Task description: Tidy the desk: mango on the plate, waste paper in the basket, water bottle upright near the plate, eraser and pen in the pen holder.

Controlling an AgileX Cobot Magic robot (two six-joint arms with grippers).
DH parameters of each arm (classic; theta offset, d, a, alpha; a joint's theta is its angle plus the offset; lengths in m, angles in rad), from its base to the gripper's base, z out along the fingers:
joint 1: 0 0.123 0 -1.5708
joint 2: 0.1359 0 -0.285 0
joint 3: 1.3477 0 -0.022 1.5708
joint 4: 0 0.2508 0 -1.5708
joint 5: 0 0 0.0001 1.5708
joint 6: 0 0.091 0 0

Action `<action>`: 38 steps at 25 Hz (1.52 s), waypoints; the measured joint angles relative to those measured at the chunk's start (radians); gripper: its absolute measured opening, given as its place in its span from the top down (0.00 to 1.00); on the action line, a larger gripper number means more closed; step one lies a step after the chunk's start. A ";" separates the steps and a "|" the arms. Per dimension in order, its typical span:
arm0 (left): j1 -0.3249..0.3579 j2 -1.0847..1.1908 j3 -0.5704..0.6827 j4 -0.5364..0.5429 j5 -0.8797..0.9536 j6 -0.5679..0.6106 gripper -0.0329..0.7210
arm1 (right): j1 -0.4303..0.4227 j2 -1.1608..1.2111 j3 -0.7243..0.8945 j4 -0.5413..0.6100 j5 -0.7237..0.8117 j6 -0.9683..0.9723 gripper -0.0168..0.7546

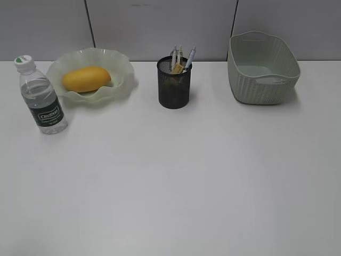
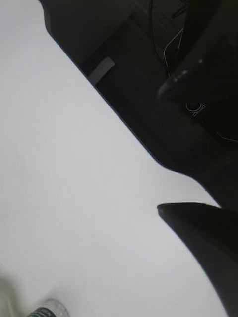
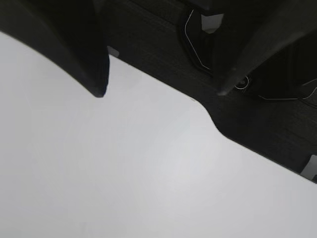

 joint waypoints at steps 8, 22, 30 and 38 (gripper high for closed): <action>0.000 0.000 0.000 0.001 -0.001 0.000 0.32 | 0.000 0.000 0.000 0.000 0.000 0.000 0.30; 0.000 0.000 0.000 0.001 -0.001 0.000 0.33 | 0.000 0.000 0.000 0.010 0.001 -0.013 0.30; 0.000 0.000 0.000 0.002 -0.001 0.000 0.34 | 0.000 0.000 0.000 0.013 0.001 -0.016 0.30; 0.126 -0.052 0.000 0.002 -0.002 0.000 0.41 | -0.031 -0.118 0.000 0.013 0.000 -0.019 0.30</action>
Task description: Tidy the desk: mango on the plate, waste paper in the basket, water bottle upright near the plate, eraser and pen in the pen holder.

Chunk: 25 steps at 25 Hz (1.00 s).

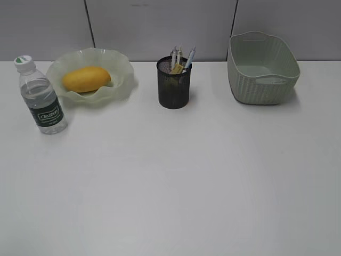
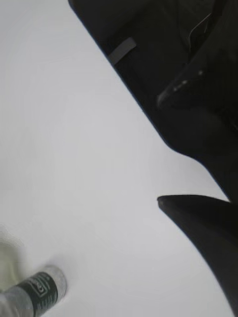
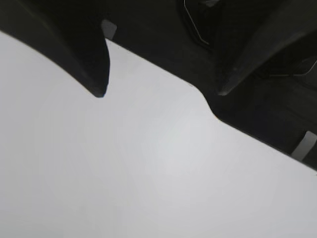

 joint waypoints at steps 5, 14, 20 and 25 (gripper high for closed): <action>0.144 -0.088 0.000 0.000 0.000 0.000 0.46 | -0.138 -0.127 0.003 0.000 0.001 0.000 0.30; 0.406 -0.139 0.000 0.000 0.000 0.000 0.53 | -0.352 -0.286 0.005 0.000 0.001 0.000 0.30; 0.493 -0.224 0.000 0.000 0.000 0.000 0.53 | -0.358 -0.315 0.005 0.000 0.001 0.000 0.30; 0.504 -0.227 0.000 0.001 0.000 0.000 0.53 | -0.358 -0.316 0.005 0.000 0.001 -0.001 0.30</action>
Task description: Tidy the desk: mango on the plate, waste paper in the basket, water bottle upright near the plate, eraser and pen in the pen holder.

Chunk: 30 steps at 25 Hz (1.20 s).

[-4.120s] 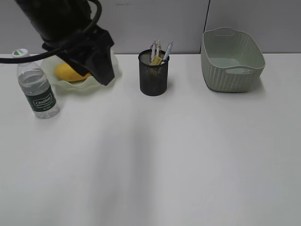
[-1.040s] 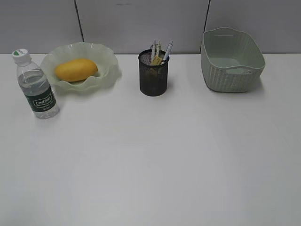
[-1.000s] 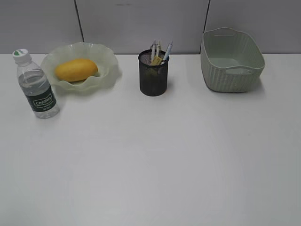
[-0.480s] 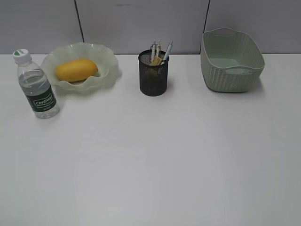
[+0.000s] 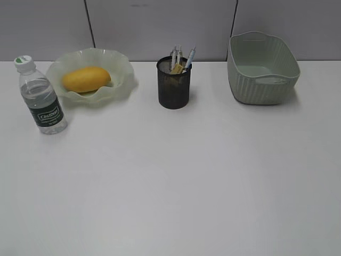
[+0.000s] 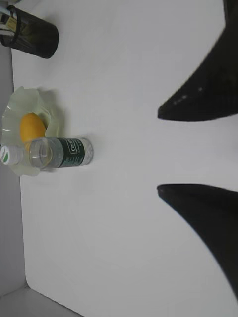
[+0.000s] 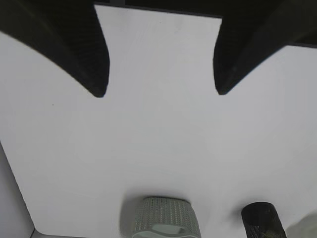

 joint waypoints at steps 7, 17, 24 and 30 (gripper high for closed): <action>0.000 0.000 0.000 0.000 0.000 0.000 0.56 | -0.012 0.000 0.000 0.003 0.000 0.001 0.30; -0.054 0.000 0.000 0.000 0.000 0.000 0.57 | -0.052 0.000 0.000 0.003 0.000 0.000 0.30; -0.059 0.000 0.000 0.000 0.000 0.000 0.60 | -0.052 0.000 0.000 0.003 0.000 0.000 0.30; -0.059 0.000 0.000 0.000 0.000 0.000 0.61 | -0.053 0.000 0.000 0.003 0.000 0.000 0.30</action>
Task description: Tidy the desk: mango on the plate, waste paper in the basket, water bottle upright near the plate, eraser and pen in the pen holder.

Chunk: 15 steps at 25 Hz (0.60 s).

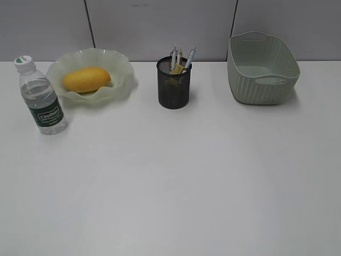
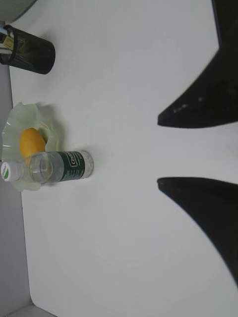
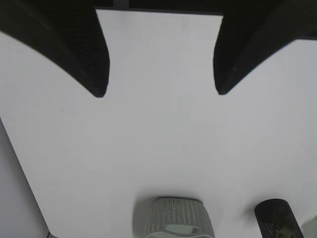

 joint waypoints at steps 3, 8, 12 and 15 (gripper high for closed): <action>0.000 0.000 0.000 0.000 0.000 0.000 0.62 | 0.000 0.000 0.000 0.000 0.000 0.000 0.30; 0.000 0.000 0.000 0.000 0.000 0.000 0.63 | 0.000 0.000 0.000 0.000 0.000 0.000 0.30; 0.000 0.000 0.001 0.000 0.000 0.000 0.63 | 0.000 0.000 0.000 0.000 0.000 0.000 0.30; 0.000 0.000 0.001 0.000 0.000 0.000 0.63 | 0.000 0.000 0.000 0.000 0.000 0.000 0.30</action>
